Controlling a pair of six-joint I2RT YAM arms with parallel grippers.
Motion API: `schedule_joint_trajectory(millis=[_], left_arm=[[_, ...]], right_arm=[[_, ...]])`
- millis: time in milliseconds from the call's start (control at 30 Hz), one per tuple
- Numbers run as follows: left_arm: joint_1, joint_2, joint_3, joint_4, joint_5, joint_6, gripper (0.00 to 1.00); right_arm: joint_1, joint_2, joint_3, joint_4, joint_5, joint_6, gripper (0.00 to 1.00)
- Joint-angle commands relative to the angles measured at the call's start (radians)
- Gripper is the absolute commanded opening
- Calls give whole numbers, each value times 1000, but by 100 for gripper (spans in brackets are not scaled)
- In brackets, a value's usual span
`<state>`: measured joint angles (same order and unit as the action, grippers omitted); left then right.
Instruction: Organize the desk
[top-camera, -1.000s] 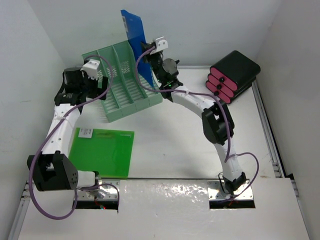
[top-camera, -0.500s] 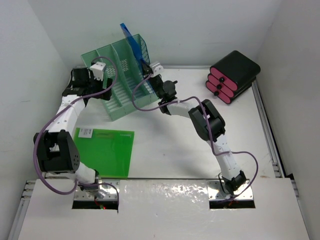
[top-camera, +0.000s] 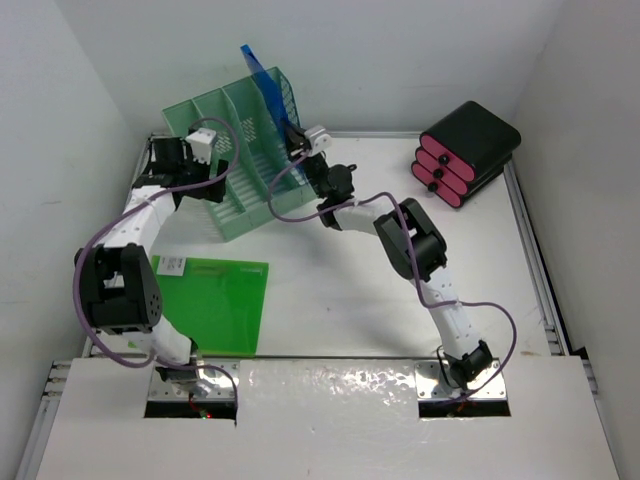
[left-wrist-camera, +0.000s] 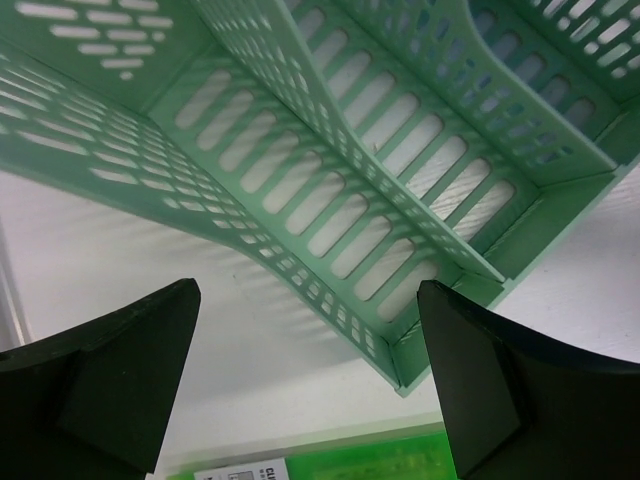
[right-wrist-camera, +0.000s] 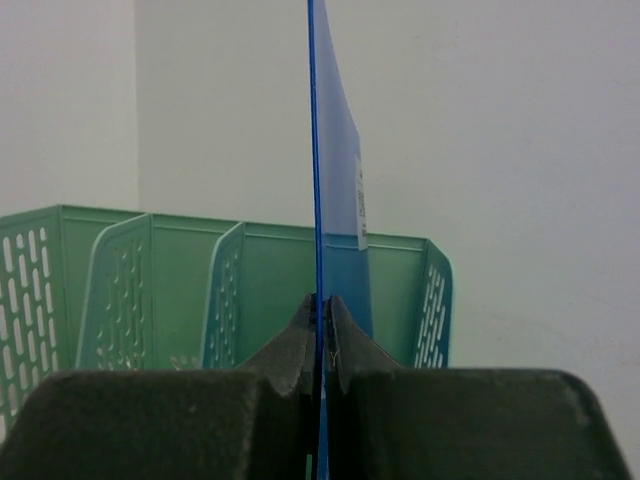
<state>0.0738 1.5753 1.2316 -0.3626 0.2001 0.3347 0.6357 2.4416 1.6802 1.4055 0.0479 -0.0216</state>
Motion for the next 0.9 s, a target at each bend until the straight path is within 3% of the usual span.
schedule_joint_trajectory(millis=[0,133,167,267,333,433,600,733,867], left_arm=[[4,34,35,53,9,-10,88],[4,67,23,79,-4,-11,87],[6,74,23,82,-5,-13,87],[4,97,26,86,-7,-13,83],[6,104,23,96,-10,-13,82],[6,109,14,105,-22,-7,77],[4,118,-7,117,-22,6,72],[4,147,-1,123,-21,12,69],[6,166,6,125,-16,24,60]], right_arm=[[-33,-15,-40,130,38,95,0],[-63,-61,-135,49,43,115,15],[-74,-68,-132,-38,27,130,23],[-113,-70,-90,-178,-35,213,28],[-128,-56,-74,-192,-84,238,20],[-131,-43,-40,-230,-144,221,1],[-130,-26,13,-241,-212,239,0],[-122,-15,-7,-35,-111,285,0],[-113,25,74,-2,-97,325,0]])
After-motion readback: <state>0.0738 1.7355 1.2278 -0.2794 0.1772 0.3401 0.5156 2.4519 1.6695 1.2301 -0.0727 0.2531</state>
